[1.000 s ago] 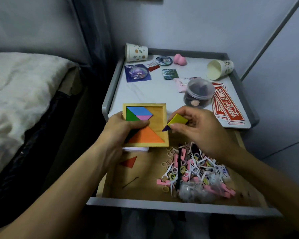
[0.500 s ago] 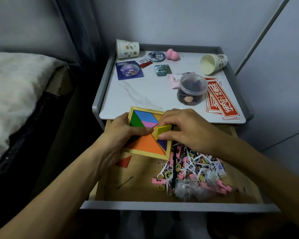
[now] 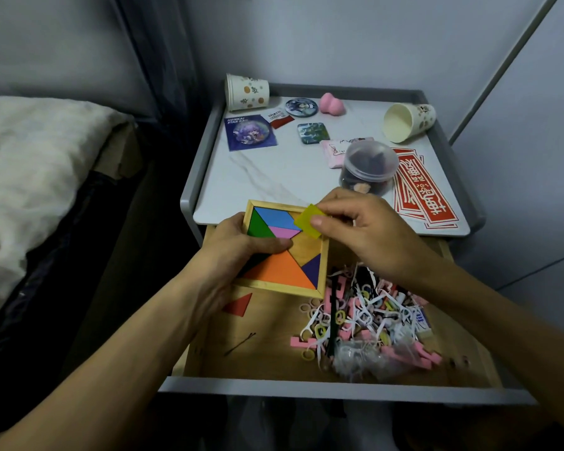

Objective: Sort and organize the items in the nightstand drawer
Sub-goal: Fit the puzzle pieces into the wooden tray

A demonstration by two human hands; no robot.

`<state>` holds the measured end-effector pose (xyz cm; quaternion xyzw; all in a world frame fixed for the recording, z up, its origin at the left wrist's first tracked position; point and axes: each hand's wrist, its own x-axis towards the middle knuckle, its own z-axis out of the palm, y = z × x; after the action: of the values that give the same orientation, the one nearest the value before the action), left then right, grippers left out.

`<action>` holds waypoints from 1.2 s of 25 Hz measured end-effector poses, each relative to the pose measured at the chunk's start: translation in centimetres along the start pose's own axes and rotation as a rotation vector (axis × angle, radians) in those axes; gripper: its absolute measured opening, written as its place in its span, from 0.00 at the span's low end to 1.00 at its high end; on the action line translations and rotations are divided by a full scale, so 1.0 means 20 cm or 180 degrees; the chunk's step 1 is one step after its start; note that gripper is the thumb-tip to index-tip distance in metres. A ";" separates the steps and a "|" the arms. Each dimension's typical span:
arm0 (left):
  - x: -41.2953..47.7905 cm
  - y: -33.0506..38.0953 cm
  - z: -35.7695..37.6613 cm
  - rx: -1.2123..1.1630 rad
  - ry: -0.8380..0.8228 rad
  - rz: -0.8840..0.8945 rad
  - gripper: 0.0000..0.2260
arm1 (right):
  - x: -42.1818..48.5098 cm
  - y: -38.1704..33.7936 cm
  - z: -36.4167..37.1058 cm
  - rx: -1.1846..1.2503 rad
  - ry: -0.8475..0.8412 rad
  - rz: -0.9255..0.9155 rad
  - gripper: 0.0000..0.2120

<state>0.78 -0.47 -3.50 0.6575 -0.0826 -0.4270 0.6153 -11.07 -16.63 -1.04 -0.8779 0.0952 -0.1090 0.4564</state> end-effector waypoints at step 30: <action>-0.01 0.15 -0.23 -0.0952 0.1467 0.0608 0.23 | -0.04 0.07 0.22 -0.0026 -0.0010 0.0568 0.04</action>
<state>4.87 2.37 -1.30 0.6283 0.0618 -0.2139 0.7454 -10.72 -13.64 -4.73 -0.8680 0.1728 -0.0662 0.4608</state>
